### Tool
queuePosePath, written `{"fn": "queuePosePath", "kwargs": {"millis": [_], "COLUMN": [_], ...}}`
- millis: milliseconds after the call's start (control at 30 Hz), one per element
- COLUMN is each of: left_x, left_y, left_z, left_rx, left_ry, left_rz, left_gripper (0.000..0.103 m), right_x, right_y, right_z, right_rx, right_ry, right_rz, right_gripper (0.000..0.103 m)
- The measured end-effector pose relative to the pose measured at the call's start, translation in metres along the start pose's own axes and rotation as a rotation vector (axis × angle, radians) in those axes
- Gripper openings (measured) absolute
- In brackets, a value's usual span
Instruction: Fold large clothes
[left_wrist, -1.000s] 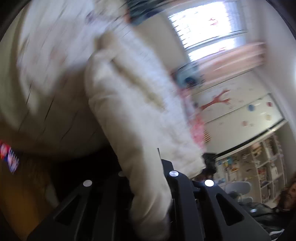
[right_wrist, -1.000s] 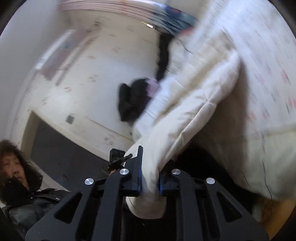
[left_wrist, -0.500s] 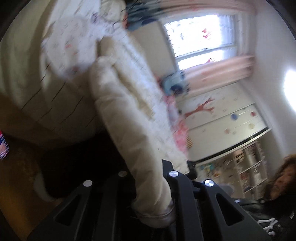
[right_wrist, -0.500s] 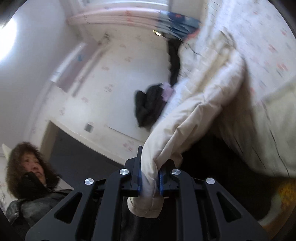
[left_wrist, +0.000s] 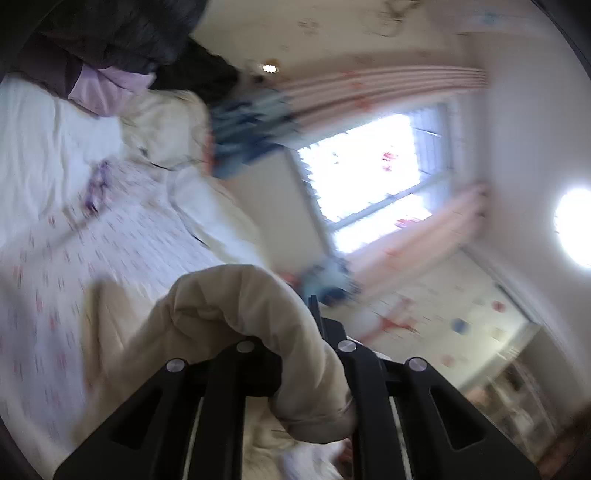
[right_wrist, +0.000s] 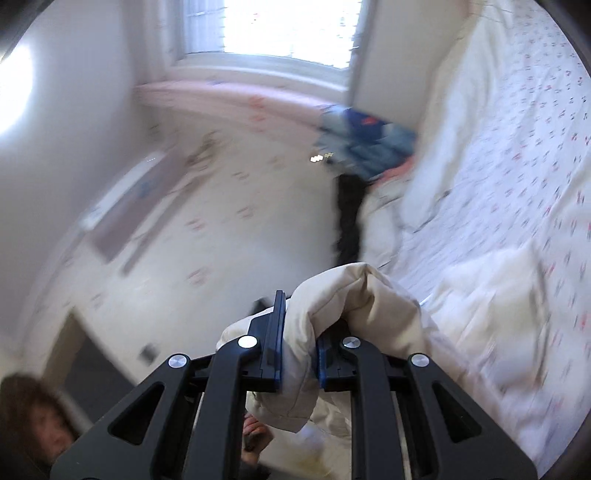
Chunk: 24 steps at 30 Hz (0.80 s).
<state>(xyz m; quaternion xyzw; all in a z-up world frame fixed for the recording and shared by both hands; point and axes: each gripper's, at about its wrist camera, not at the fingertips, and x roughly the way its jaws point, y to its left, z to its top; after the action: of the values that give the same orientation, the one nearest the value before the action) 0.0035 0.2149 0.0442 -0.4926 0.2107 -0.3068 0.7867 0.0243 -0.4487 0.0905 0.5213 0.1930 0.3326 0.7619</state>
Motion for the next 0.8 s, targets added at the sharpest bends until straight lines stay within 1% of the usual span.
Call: {"fn": "queuePosePath", "kwargs": {"millis": [33, 67, 100, 133, 167, 200, 233, 267, 300, 333, 367, 400, 433, 467, 500, 533, 567, 600, 633, 667, 700, 733, 767, 800], "left_x": [0.019, 0.041, 0.061, 0.072, 0.089, 0.103, 0.111, 0.12, 0.127, 0.129, 0.123, 0.119, 0.118, 0.117, 0.111, 0.108, 0.098, 0.088, 0.077, 0.064, 0.058, 0.057, 0.062, 0.072], "left_y": [0.013, 0.03, 0.047, 0.061, 0.079, 0.1, 0.11, 0.128, 0.144, 0.154, 0.156, 0.156, 0.154, 0.15, 0.145, 0.141, 0.137, 0.131, 0.123, 0.107, 0.089, 0.076, 0.053, 0.037], "left_z": [0.007, 0.013, 0.016, 0.015, 0.015, 0.011, 0.008, 0.001, -0.005, -0.01, -0.015, -0.015, -0.013, -0.009, -0.005, -0.001, 0.006, 0.011, 0.016, 0.023, 0.028, 0.029, 0.026, 0.021], "left_rx": [-0.021, -0.029, -0.042, -0.05, -0.051, -0.056, -0.054, -0.047, -0.064, -0.087, -0.095, -0.105, -0.11, -0.121, -0.143, -0.162, -0.213, -0.239, -0.238, -0.196, -0.151, -0.117, -0.036, 0.028], "left_ry": [-0.005, -0.009, -0.01, -0.004, 0.01, 0.025, 0.038, 0.073, 0.103, 0.119, 0.114, 0.119, 0.131, 0.145, 0.162, 0.161, 0.137, 0.109, 0.066, 0.013, -0.013, -0.023, -0.019, 0.005], "left_rz": [0.019, 0.065, 0.128, 0.158, 0.217, 0.301, 0.338, 0.405, 0.452, 0.457, 0.437, 0.416, 0.404, 0.398, 0.389, 0.375, 0.328, 0.302, 0.295, 0.302, 0.298, 0.29, 0.278, 0.277], "left_gripper": [0.013, 0.013, 0.013, 0.013, 0.013, 0.013, 0.016, 0.019, 0.022, 0.022, 0.022, 0.024, 0.029, 0.032, 0.037, 0.044, 0.051, 0.07, 0.078, 0.079, 0.08, 0.081, 0.082, 0.084], "right_x": [0.01, 0.027, 0.038, 0.049, 0.064, 0.073, 0.081, 0.085, 0.088, 0.087, 0.085, 0.083, 0.081, 0.076, 0.07, 0.063, 0.051, 0.041, 0.034, 0.034, 0.036, 0.047, 0.07, 0.09], "right_y": [-0.01, -0.03, -0.047, -0.067, -0.097, -0.116, -0.139, -0.155, -0.173, -0.183, -0.183, -0.184, -0.18, -0.178, -0.173, -0.163, -0.148, -0.136, -0.119, -0.099, -0.078, -0.061, -0.04, -0.026], "right_z": [0.008, 0.02, 0.024, 0.028, 0.033, 0.034, 0.033, 0.031, 0.027, 0.023, 0.021, 0.021, 0.023, 0.022, 0.024, 0.022, 0.026, 0.029, 0.032, 0.035, 0.037, 0.036, 0.032, 0.025], "right_rx": [0.01, 0.027, 0.036, 0.058, 0.102, 0.118, 0.144, 0.172, 0.21, 0.228, 0.226, 0.221, 0.214, 0.209, 0.206, 0.205, 0.189, 0.17, 0.141, 0.07, -0.005, -0.097, -0.224, -0.31], "right_ry": [-0.007, -0.005, -0.004, -0.002, 0.006, 0.011, 0.017, 0.028, 0.038, 0.031, 0.024, 0.022, 0.024, 0.026, 0.015, -0.003, -0.061, -0.109, -0.147, -0.161, -0.143, -0.11, -0.055, -0.004], "right_rz": [-0.043, -0.118, -0.182, -0.241, -0.321, -0.386, -0.451, -0.476, -0.487, -0.466, -0.444, -0.428, -0.42, -0.42, -0.423, -0.424, -0.433, -0.433, -0.431, -0.457, -0.497, -0.544, -0.604, -0.645], "right_gripper": [0.013, 0.013, 0.013, 0.015, 0.016, 0.016, 0.017, 0.018, 0.018, 0.018, 0.02, 0.022, 0.027, 0.038, 0.047, 0.066, 0.079, 0.082, 0.083, 0.083, 0.083, 0.084, 0.086, 0.087]}}
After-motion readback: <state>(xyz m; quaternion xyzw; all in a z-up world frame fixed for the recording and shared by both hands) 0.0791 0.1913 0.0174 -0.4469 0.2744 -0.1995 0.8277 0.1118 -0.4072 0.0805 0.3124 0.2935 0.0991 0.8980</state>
